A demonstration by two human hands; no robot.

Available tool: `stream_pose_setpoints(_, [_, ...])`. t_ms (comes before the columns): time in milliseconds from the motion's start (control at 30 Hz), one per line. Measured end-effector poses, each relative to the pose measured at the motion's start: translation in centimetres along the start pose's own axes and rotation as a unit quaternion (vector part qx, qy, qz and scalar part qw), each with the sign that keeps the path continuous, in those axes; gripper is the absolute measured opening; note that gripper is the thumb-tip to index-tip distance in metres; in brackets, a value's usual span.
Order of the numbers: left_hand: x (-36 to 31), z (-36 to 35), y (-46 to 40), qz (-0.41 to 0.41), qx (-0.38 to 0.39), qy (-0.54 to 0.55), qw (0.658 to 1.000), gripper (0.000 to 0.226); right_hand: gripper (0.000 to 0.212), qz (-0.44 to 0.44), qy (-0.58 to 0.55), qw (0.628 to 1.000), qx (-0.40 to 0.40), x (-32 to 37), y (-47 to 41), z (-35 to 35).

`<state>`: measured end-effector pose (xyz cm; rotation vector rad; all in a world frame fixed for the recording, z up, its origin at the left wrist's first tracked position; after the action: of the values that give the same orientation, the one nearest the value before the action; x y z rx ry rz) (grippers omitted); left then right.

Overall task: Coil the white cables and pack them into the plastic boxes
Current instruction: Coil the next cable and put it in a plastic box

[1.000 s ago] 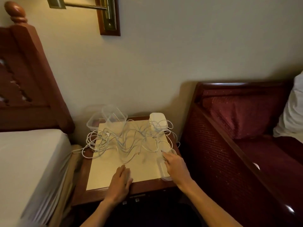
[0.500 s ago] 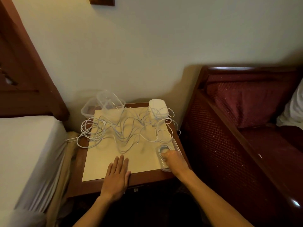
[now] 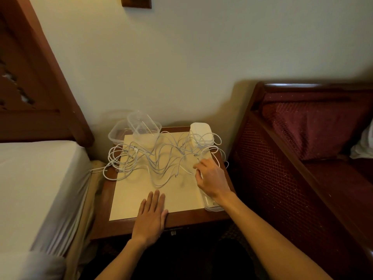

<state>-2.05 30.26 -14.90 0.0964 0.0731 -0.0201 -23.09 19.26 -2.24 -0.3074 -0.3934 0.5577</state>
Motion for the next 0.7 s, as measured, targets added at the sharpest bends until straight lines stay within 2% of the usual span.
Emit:
stream_pose_setpoints(67, [0.0, -0.1, 0.0, -0.001, 0.004, -0.004, 1.000, 0.062, 0.018, 0.019, 0.008, 1.000, 0.007, 0.4, -2.3, -0.3])
stream_pose_setpoints(167, [0.2, -0.2, -0.1, 0.002, 0.005, -0.008, 1.000, 0.061, 0.027, 0.029, 0.065, 0.996, 0.060, 0.4, -6.0, -1.3])
stream_pose_setpoints(333, [0.4, -0.5, -0.5, 0.006, 0.020, -0.026, 0.999, 0.059, 0.043, -0.048, 0.187, 0.960, 0.202, -0.5, -11.2, -2.6])
stream_pose_setpoints(433, [0.8, -0.9, -0.9, 0.008, 0.005, -0.025, 1.000, 0.058, 0.034, -0.057, 0.193, 0.944, 0.260, -1.2, -12.4, -3.6])
stream_pose_setpoints(567, [0.6, -1.0, -0.9, 0.017, 0.023, -0.002, 1.000, 0.059, 0.017, -0.074, 0.154, 0.961, 0.219, -1.9, -12.9, -4.4])
stream_pose_setpoints(700, [0.5, -1.2, -0.6, -0.011, 0.056, 0.026, 0.998, 0.059, 0.018, -0.062, 0.086, 0.990, 0.091, -1.1, -14.5, -3.2])
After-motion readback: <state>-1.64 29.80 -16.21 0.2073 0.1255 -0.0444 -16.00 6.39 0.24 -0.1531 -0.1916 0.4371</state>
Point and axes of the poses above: each hand's wrist, its own y-axis away from the middle knuckle, its own z-axis out of the back of the hand, x = y × z, the point moved 1 cm from there along -y, towards the middle knuckle, and after that the axes turned 4 degrees about x, right-handed, at the moved point
